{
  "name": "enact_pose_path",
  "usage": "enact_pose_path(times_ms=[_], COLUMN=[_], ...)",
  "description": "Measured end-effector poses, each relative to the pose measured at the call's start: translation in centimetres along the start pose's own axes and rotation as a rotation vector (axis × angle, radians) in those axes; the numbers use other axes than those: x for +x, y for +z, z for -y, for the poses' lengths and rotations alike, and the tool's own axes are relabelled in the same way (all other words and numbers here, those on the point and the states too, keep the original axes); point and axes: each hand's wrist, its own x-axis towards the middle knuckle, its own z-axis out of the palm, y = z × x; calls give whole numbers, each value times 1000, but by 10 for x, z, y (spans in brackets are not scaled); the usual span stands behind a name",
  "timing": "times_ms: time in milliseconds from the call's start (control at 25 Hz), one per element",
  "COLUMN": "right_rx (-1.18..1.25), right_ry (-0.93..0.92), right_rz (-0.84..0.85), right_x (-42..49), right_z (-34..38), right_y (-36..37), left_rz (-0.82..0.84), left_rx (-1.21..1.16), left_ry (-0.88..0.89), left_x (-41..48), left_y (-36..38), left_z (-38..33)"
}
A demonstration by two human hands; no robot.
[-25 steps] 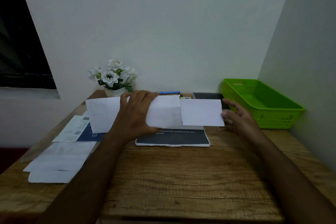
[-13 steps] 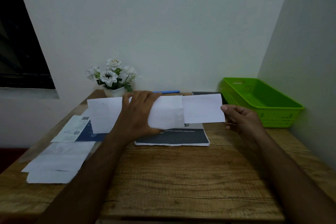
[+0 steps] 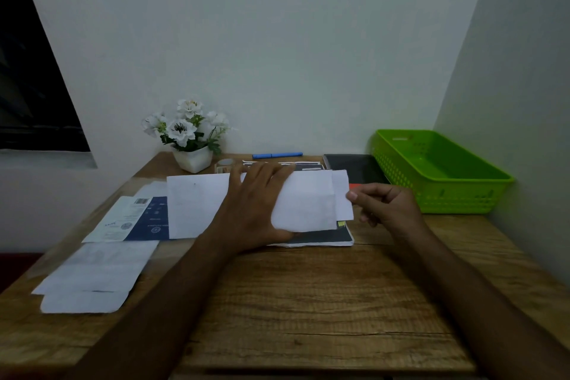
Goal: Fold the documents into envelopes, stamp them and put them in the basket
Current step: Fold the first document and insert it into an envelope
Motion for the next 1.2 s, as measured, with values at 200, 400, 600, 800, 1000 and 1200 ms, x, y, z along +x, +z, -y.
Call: enact_pose_path(times_ms=[200,400,600,800,1000,1200], right_rx=[-71,-81,117,131,191,187], right_ry=[-105,-154,45,264,216,192], right_rz=[20,34,-35,161,247,256], right_x=[-3,-2,1,-2,-2,-2], right_z=[-3,-4,-3,-3,-3,-5], right_y=[16,18,15,14,14,13], left_rz=[40,37,28,32,22,-28], left_rx=[-2,-20,-3,55,113,151], left_ry=[-2,-3,-9,37,61,111], left_x=[1,2,1,1,2,1], left_y=[0,2,3,5,4,2], left_z=[-7,-8,-6,-5,-5,-6])
